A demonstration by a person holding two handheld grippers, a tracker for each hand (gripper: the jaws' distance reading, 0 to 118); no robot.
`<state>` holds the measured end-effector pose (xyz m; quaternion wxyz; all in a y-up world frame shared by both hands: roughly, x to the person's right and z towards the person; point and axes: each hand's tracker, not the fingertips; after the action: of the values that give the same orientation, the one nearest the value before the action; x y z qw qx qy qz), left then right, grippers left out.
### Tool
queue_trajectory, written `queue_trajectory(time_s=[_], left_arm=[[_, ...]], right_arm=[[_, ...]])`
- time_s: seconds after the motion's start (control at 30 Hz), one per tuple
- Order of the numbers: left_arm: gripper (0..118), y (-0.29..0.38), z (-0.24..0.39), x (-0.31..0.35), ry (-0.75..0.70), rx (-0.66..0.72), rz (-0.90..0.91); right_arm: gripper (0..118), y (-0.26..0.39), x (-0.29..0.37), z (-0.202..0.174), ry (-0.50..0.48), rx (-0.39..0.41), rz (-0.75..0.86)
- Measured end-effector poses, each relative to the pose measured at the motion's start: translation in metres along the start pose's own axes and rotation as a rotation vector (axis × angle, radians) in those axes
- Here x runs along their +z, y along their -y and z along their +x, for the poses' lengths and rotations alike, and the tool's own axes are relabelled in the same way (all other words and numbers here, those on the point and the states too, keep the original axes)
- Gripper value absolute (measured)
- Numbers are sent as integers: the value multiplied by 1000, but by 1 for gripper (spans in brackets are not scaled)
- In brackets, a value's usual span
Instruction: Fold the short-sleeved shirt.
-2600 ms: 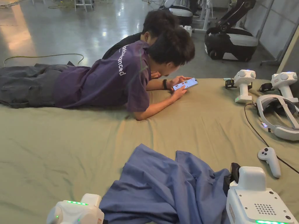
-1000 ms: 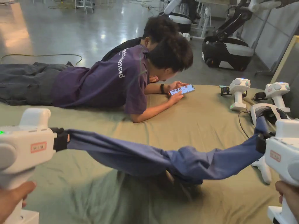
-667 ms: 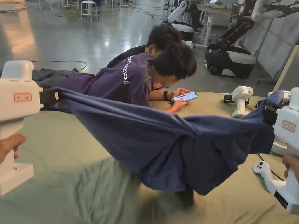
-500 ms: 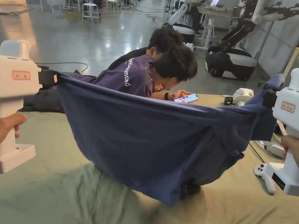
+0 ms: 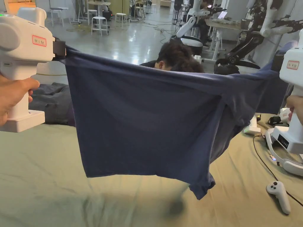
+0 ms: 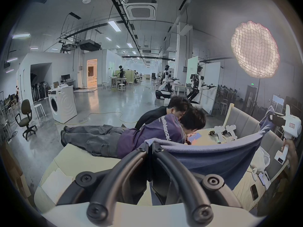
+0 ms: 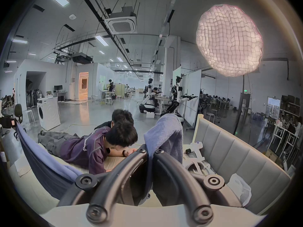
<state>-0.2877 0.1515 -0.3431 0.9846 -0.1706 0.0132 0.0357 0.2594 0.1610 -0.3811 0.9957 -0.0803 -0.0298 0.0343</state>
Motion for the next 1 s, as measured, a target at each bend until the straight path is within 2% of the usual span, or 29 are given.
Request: queue_trajectory(time_s=[0.2, 0.43, 0.6, 0.83, 1.0], left_arm=[[5, 28, -6, 2, 0, -14, -25], [5, 140, -21, 15, 23, 23, -184], [5, 206, -30, 57, 51, 97, -238], [5, 249, -33, 110, 99, 171, -322], [5, 289, -32, 128, 109, 185, -466]], right_arm=[[3, 32, 3, -4, -27, 23, -20], [3, 120, 29, -6, -37, 42, -129], [3, 167, 73, 0, -28, 73, -190], [3, 195, 141, 6, -12, 118, -242], [3, 240, 175, 6, 8, 165, -378]])
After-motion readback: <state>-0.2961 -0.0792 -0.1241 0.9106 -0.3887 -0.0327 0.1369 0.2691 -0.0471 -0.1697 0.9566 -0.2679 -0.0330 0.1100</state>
